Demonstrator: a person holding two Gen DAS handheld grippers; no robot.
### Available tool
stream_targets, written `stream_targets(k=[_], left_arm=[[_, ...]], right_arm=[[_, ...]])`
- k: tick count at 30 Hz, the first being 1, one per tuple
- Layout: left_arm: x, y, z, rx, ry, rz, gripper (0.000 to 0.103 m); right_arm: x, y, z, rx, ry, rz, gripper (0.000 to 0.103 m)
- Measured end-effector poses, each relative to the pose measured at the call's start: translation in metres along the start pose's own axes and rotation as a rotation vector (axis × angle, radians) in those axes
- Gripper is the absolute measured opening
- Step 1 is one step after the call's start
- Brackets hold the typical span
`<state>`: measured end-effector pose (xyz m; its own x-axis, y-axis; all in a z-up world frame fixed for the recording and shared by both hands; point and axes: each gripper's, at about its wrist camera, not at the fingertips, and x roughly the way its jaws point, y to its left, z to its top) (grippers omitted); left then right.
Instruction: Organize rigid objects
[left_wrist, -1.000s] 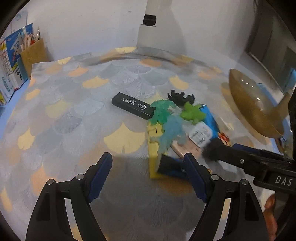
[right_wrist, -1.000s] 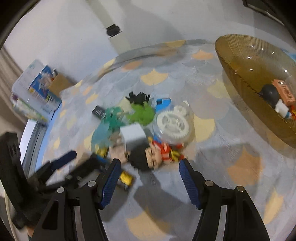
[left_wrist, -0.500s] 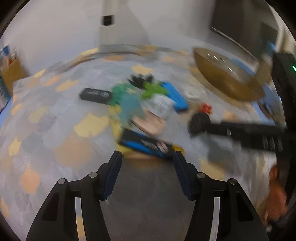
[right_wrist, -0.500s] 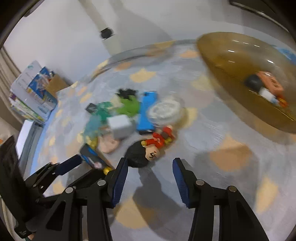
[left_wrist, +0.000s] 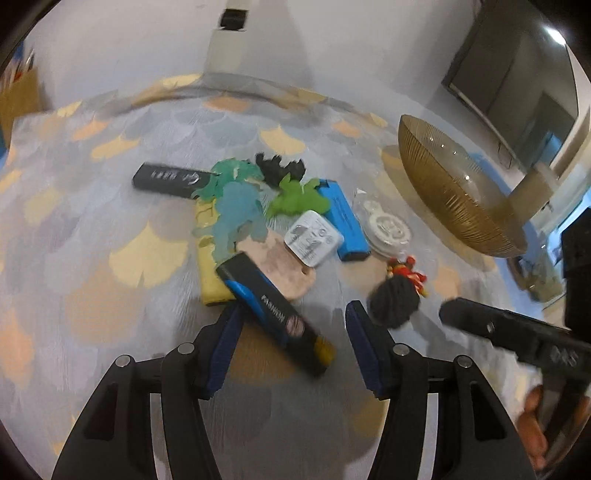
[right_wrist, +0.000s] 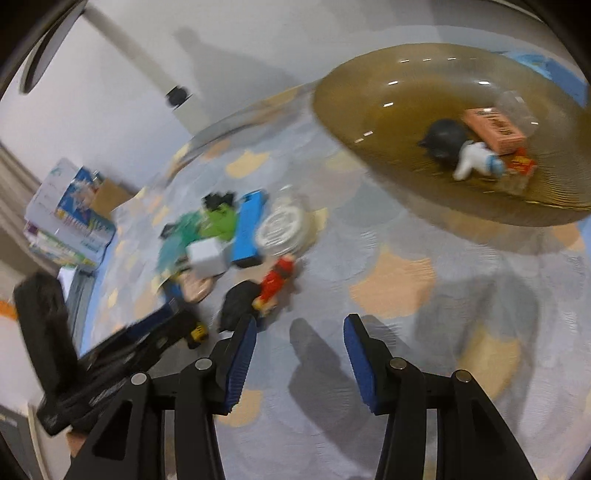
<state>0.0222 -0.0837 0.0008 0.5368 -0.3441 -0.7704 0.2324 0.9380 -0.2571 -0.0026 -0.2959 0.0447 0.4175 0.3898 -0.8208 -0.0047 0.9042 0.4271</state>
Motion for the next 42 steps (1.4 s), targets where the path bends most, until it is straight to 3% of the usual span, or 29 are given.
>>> stream_targets(k=[4, 5, 6, 9, 12, 15, 20, 21, 23, 24, 27, 30, 33, 36, 39, 40, 42], left_arm=[[0.008, -0.016, 0.0, 0.131, -0.02, 0.108, 0.036], [0.008, -0.016, 0.0, 0.146, -0.021, 0.115, 0.023], [0.007, -0.016, 0.0, 0.154, -0.015, 0.103, 0.019], [-0.001, -0.01, -0.007, 0.162, 0.0, 0.067, 0.019], [-0.018, -0.003, -0.02, 0.167, 0.006, 0.037, 0.019], [-0.033, 0.006, -0.032, 0.17, 0.0, 0.05, 0.019], [-0.041, 0.03, -0.036, 0.109, 0.004, 0.07, 0.019], [-0.04, 0.033, -0.035, 0.098, 0.008, 0.071, 0.019], [-0.039, 0.035, -0.035, 0.09, 0.015, 0.064, 0.019], [-0.039, 0.034, -0.036, 0.093, 0.011, 0.065, 0.019], [-0.037, 0.032, -0.036, 0.098, 0.006, 0.075, 0.021], [-0.038, 0.032, -0.037, 0.088, -0.003, 0.072, 0.041], [-0.037, 0.03, -0.037, 0.089, -0.015, 0.074, 0.048], [-0.035, 0.024, -0.039, 0.117, -0.02, 0.103, 0.055], [-0.032, 0.02, -0.039, 0.135, -0.022, 0.136, 0.061], [-0.032, 0.02, -0.039, 0.134, -0.023, 0.142, 0.061], [-0.032, 0.021, -0.039, 0.134, -0.025, 0.139, 0.06]], right_arm=[[0.009, 0.005, -0.002, -0.028, 0.018, 0.005, 0.052], [0.011, 0.005, -0.003, -0.025, 0.026, 0.009, 0.054], [0.013, 0.004, -0.003, -0.02, 0.03, 0.013, 0.054], [0.014, 0.004, -0.001, -0.019, 0.029, 0.017, 0.057], [0.016, 0.01, 0.002, -0.032, 0.03, 0.027, 0.066], [0.023, 0.024, 0.003, -0.055, 0.034, 0.028, 0.067], [0.043, 0.045, 0.007, -0.074, -0.035, -0.117, 0.067], [0.045, 0.047, 0.009, -0.08, -0.046, -0.133, 0.067], [0.05, 0.052, 0.01, -0.115, -0.065, -0.186, 0.053], [0.05, 0.054, 0.01, -0.131, -0.066, -0.182, 0.047], [0.041, 0.053, 0.003, -0.169, -0.046, -0.135, 0.043], [0.026, 0.05, -0.008, -0.254, -0.002, -0.013, 0.037], [0.006, 0.042, -0.016, -0.32, 0.029, 0.054, 0.037], [-0.008, 0.026, -0.015, -0.322, 0.006, -0.019, 0.037], [-0.016, -0.001, -0.008, -0.218, 0.011, -0.062, 0.038], [-0.018, -0.008, -0.006, -0.17, 0.015, -0.033, 0.04], [-0.017, -0.009, -0.007, -0.118, 0.026, 0.034, 0.064]])
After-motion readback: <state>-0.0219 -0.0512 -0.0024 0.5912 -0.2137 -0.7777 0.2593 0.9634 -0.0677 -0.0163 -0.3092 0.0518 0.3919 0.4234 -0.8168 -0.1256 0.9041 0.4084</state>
